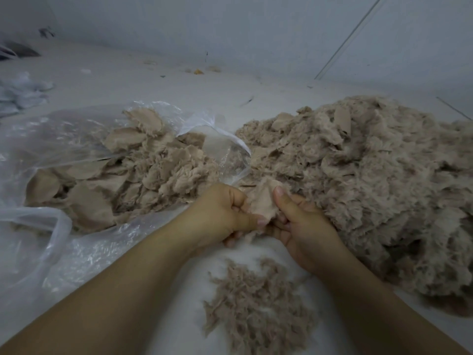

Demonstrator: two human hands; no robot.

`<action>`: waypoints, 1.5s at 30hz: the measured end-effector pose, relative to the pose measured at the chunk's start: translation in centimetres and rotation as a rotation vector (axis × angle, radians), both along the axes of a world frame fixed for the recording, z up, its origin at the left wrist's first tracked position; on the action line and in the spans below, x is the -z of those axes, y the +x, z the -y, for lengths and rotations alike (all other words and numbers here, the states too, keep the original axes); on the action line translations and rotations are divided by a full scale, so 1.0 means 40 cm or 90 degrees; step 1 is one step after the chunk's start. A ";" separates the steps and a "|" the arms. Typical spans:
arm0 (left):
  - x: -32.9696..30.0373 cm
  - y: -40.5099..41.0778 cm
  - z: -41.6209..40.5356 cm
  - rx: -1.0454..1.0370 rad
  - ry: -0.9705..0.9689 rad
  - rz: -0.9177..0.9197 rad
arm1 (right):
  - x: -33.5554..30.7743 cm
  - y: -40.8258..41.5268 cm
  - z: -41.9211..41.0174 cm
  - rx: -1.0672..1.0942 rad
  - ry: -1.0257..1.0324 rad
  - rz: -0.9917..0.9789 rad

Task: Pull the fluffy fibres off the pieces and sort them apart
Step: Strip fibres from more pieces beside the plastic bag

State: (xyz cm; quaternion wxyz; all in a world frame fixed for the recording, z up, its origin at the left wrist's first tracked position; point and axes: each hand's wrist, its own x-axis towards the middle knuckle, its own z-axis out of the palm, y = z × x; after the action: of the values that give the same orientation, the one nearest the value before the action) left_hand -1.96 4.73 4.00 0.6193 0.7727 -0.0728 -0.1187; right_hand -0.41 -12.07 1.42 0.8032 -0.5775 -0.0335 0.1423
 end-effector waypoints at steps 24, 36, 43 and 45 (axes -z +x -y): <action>-0.009 -0.015 0.017 0.017 0.060 0.024 | 0.010 -0.003 0.000 -0.015 -0.062 0.056; -0.016 0.026 -0.023 -0.316 -0.069 0.156 | 0.000 0.002 -0.006 0.029 0.015 -0.030; -0.015 0.059 -0.108 -0.462 0.736 0.388 | 0.002 -0.008 -0.004 -0.019 -0.025 0.022; -0.011 0.062 -0.104 -0.401 0.821 0.285 | -0.002 -0.011 -0.003 -0.005 -0.019 0.015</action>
State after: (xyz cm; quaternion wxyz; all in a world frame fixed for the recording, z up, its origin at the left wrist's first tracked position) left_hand 0.53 8.89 4.42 0.0192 0.9722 0.1118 0.2051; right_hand -0.85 -11.95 1.52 0.7937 -0.5906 -0.0429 0.1389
